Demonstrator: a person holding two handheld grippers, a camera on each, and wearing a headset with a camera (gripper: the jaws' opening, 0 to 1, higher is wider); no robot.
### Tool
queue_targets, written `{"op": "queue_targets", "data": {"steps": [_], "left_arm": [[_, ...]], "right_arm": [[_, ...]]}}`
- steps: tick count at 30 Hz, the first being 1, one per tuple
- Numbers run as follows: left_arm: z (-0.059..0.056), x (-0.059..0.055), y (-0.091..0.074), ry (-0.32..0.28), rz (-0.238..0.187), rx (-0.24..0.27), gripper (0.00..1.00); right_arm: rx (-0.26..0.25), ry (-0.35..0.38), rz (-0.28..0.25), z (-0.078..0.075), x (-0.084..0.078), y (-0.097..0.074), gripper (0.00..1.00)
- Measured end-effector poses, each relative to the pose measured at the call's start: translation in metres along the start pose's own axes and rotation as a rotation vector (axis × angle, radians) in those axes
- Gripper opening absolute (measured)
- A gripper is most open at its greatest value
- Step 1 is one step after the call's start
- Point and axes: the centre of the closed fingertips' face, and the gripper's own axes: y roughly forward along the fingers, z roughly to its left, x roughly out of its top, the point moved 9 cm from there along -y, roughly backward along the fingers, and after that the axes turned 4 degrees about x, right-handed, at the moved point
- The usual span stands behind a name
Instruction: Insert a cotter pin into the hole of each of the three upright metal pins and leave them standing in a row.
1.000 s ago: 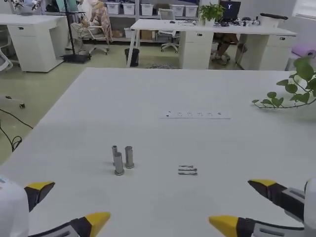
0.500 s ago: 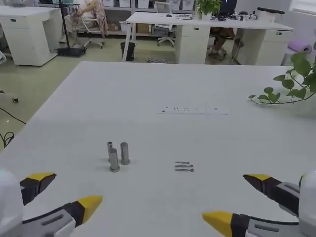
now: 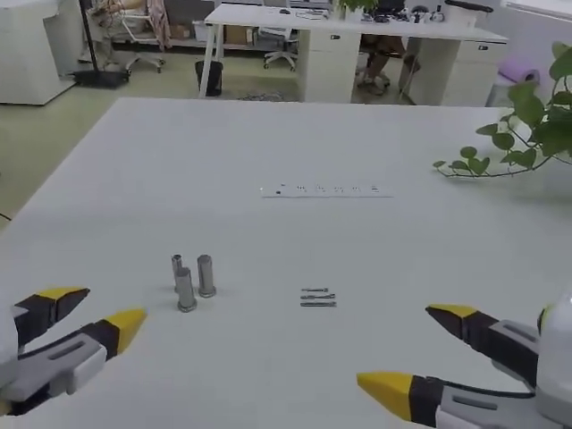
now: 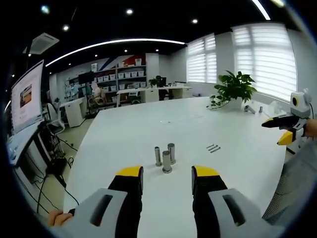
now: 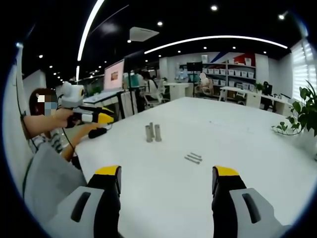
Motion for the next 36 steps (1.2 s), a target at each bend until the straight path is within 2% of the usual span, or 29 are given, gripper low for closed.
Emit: {"op": "queue_targets", "data": {"steps": [5, 11, 21, 29, 31, 33, 36], "left_arm": [[0.008, 0.001, 0.018, 0.02, 0.0, -0.002, 0.33], [0.017, 0.002, 0.038, 0.025, -0.004, -0.005, 0.31], [0.032, -0.001, 0.076, 0.075, 0.038, -0.025, 0.28], [0.036, -0.005, 0.1, 0.1, 0.058, -0.055, 0.27], [0.036, -0.005, 0.106, 0.106, 0.058, -0.063, 0.26], [0.036, -0.005, 0.112, 0.1, 0.039, -0.082, 0.26], [0.038, -0.007, 0.122, 0.101, 0.046, -0.096, 0.26]], "right_arm": [[0.003, 0.001, 0.014, -0.004, 0.0, 0.006, 0.76], [0.015, 0.008, 0.002, -0.006, 0.003, 0.011, 0.75], [0.028, 0.008, 0.032, -0.008, 0.001, 0.019, 0.75], [0.023, 0.025, 0.054, -0.009, -0.004, 0.022, 0.75], [0.022, 0.029, 0.059, -0.009, -0.005, 0.022, 0.75], [0.02, 0.033, 0.065, -0.009, -0.007, 0.023, 0.75], [0.021, 0.04, 0.071, -0.008, -0.008, 0.025, 0.75]]}}
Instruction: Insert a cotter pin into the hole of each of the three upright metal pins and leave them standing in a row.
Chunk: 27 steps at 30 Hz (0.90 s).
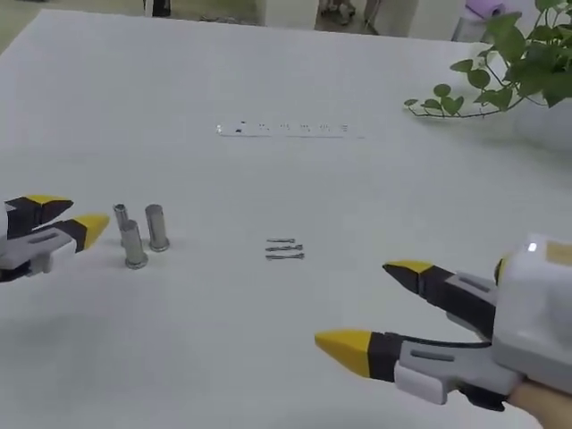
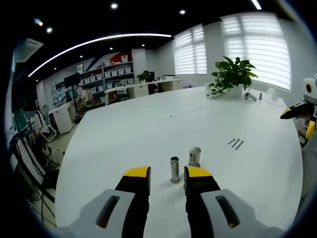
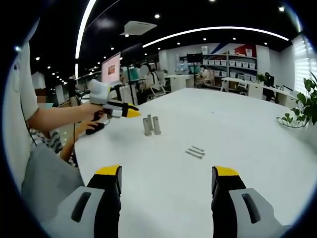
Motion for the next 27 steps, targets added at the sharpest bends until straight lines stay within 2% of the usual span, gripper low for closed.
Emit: {"op": "queue_targets", "data": {"steps": [5, 8, 14, 25, 27], "left_arm": [[0.002, -0.004, 0.011, 0.024, 0.011, -0.034, 0.26], [0.002, -0.006, 0.017, 0.037, 0.0, -0.058, 0.25], [0.003, -0.008, 0.028, 0.081, 0.024, -0.087, 0.23], [0.006, -0.006, 0.042, 0.098, 0.014, -0.14, 0.2], [0.007, -0.007, 0.044, 0.085, 0.016, -0.156, 0.19]], "right_arm": [[-0.001, 0.01, 0.013, 0.0, -0.003, 0.004, 0.75], [0.003, 0.012, 0.018, 0.001, -0.005, 0.006, 0.75], [0.006, 0.021, 0.034, 0.001, -0.008, 0.01, 0.75], [0.006, 0.036, 0.053, 0.002, -0.013, 0.014, 0.75], [0.002, 0.039, 0.055, 0.002, -0.013, 0.014, 0.74]]}}
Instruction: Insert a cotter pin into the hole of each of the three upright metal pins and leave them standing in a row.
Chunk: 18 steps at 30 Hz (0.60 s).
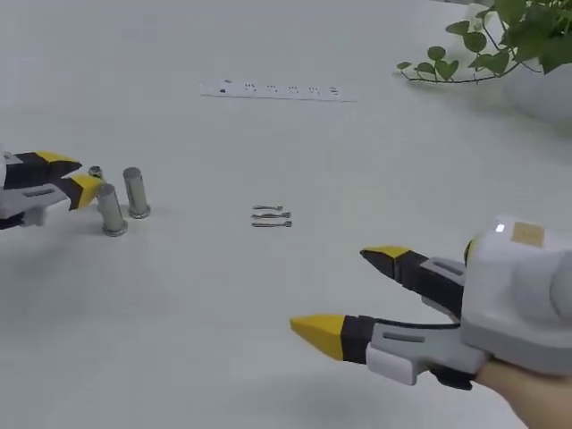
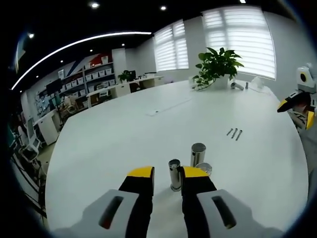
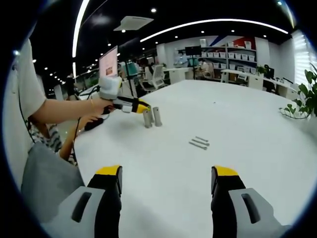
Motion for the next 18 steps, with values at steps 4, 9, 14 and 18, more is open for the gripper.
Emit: {"op": "queue_targets", "data": {"steps": [4, 9, 14, 18], "left_arm": [[0.0008, -0.002, 0.0022, -0.028, -0.008, -0.032, 0.16], [-0.0009, -0.0032, 0.0048, -0.025, -0.009, -0.061, 0.11], [-0.0028, -0.0027, 0.0069, -0.022, -0.011, -0.078, 0.08], [-0.0021, -0.0029, 0.007, -0.033, -0.012, -0.078, 0.07]], "right_arm": [[-0.005, 0.002, 0.003, -0.0005, -0.0002, 0.0006, 0.74], [-0.007, 0.004, 0.007, -0.0006, -0.0007, 0.0013, 0.74], [-0.01, 0.007, 0.007, -0.0011, -0.0008, 0.0014, 0.74], [-0.011, 0.007, 0.007, -0.001, -0.0007, 0.0011, 0.74]]}}
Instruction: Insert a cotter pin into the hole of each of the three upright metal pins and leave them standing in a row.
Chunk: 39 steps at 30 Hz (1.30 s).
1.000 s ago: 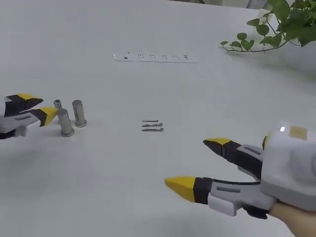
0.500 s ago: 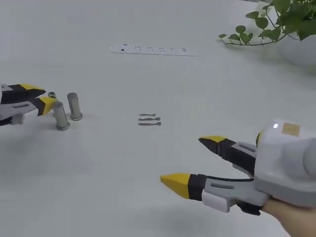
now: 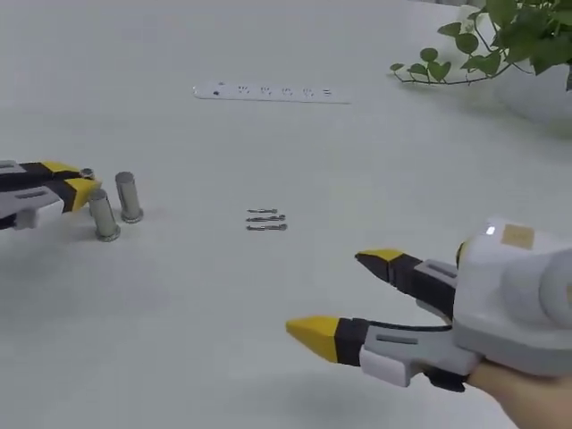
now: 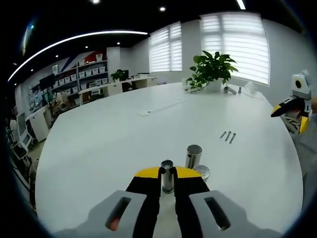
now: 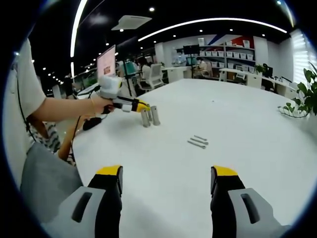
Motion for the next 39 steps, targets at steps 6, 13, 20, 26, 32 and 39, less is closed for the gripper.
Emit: {"op": "queue_targets", "data": {"steps": [6, 13, 20, 26, 32, 39], "left_arm": [[0.003, -0.001, -0.002, -0.023, 0.005, 0.012, 0.07], [0.004, -0.002, -0.015, -0.008, 0.031, 0.026, 0.07], [0.0, -0.004, -0.03, 0.009, 0.05, 0.038, 0.07], [-0.007, -0.005, -0.041, 0.006, 0.044, 0.042, 0.07], [-0.019, -0.006, -0.054, 0.004, 0.04, 0.033, 0.07], [-0.04, -0.008, -0.065, -0.004, 0.048, 0.005, 0.07]], "right_arm": [[-0.001, 0.0, -0.001, 0.001, 0.0, 0.0, 0.74], [0.002, -0.003, -0.008, 0.004, 0.002, 0.0, 0.74], [0.016, -0.012, -0.008, 0.009, 0.004, 0.0, 0.74], [0.027, -0.023, -0.011, 0.011, 0.005, -0.001, 0.74], [0.038, -0.034, -0.01, 0.013, 0.005, -0.003, 0.74], [0.05, -0.041, -0.009, 0.016, 0.004, -0.003, 0.74]]}}
